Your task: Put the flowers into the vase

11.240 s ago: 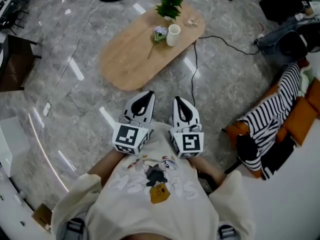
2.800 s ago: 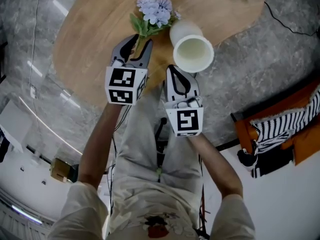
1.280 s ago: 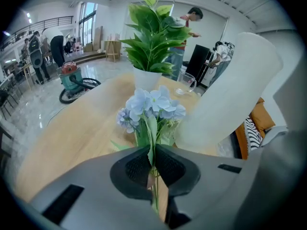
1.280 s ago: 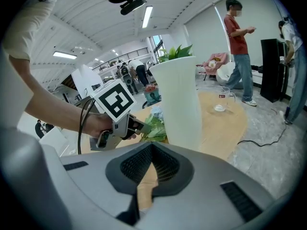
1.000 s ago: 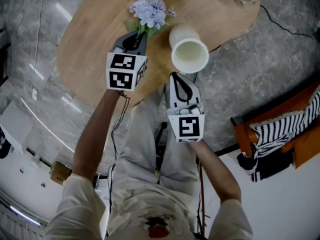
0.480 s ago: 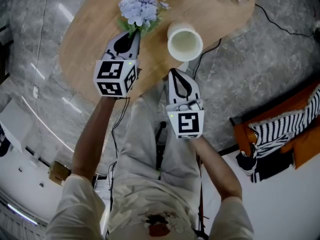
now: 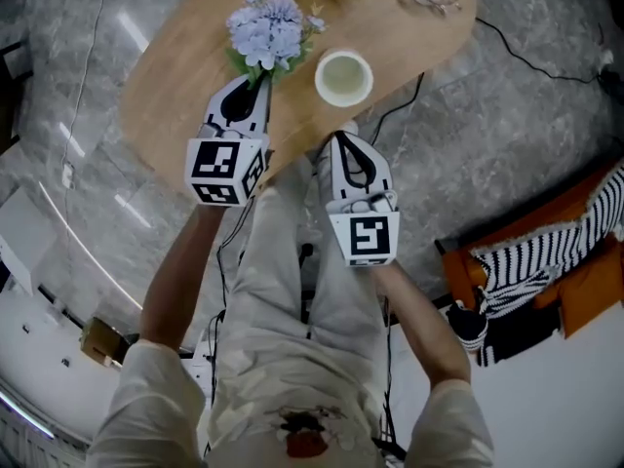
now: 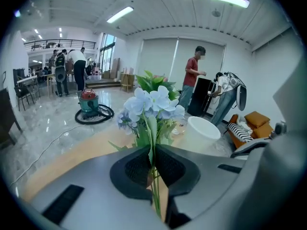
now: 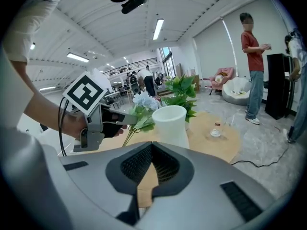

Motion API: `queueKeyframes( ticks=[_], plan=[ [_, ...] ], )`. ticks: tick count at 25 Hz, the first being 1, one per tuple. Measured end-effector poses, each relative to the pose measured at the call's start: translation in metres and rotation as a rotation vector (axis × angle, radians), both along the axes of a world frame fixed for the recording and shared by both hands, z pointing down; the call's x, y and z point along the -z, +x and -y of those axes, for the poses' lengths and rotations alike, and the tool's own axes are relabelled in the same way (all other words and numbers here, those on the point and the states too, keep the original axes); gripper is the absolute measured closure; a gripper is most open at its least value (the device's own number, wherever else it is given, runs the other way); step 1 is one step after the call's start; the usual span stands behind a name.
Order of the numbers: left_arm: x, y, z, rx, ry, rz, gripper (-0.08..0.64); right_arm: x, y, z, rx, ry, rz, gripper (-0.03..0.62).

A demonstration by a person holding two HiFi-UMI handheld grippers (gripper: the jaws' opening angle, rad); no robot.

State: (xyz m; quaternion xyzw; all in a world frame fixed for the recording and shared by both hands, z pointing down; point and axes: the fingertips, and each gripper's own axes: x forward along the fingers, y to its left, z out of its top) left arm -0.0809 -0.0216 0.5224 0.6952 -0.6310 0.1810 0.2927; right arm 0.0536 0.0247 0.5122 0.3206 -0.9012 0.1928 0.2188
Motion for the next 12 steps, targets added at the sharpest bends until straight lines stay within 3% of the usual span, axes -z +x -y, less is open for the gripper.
queueKeyframes(
  ticks=[12],
  plan=[
    [0.082, 0.018, -0.014, 0.059, 0.062, 0.033, 0.538, 0.062, 0.009, 0.002, 0.015, 0.041, 0.070, 0.588]
  ],
)
